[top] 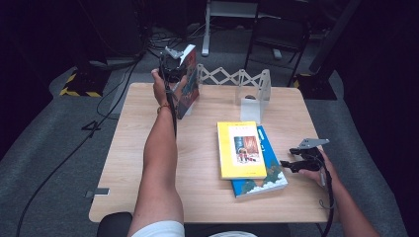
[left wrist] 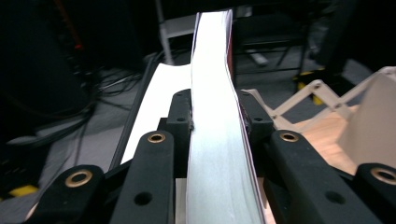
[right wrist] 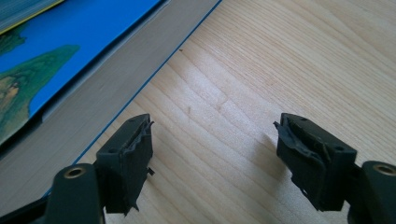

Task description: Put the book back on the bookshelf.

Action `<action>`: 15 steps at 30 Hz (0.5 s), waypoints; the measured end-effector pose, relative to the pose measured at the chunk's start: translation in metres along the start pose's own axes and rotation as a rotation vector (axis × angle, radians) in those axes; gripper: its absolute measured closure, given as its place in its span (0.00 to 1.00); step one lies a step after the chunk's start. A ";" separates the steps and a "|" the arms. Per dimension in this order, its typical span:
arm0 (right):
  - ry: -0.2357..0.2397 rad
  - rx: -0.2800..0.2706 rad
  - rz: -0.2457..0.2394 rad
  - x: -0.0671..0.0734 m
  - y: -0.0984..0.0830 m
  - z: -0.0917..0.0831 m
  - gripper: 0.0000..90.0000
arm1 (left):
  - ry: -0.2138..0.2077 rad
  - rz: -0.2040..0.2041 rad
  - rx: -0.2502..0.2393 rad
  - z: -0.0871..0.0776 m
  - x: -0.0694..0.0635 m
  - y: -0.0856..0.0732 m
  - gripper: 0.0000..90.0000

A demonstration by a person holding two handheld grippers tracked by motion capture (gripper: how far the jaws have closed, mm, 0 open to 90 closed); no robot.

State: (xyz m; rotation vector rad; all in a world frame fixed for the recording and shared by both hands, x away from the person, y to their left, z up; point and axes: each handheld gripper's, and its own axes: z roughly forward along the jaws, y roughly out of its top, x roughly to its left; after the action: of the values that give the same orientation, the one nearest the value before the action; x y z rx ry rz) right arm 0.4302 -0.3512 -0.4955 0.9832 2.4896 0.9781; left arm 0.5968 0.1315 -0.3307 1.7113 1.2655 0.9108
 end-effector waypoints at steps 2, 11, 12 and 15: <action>0.000 -0.001 0.001 0.000 0.000 0.000 0.30 | 0.020 0.002 0.006 0.001 -0.005 0.002 0.78; -0.001 0.003 -0.002 0.001 0.000 0.000 0.30 | 0.006 0.053 0.016 -0.004 0.000 0.005 0.70; -0.001 0.002 -0.002 0.001 0.000 0.000 0.30 | 0.004 0.053 0.015 -0.005 0.001 0.006 0.69; -0.001 0.002 -0.003 0.001 0.001 0.000 0.30 | -0.002 0.060 0.018 -0.006 0.003 0.006 0.64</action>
State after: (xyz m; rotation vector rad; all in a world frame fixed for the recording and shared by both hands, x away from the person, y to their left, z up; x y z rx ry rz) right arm 0.4301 -0.3505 -0.4951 0.9794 2.4917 0.9739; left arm 0.5942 0.1344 -0.3227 1.7716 1.2302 0.9350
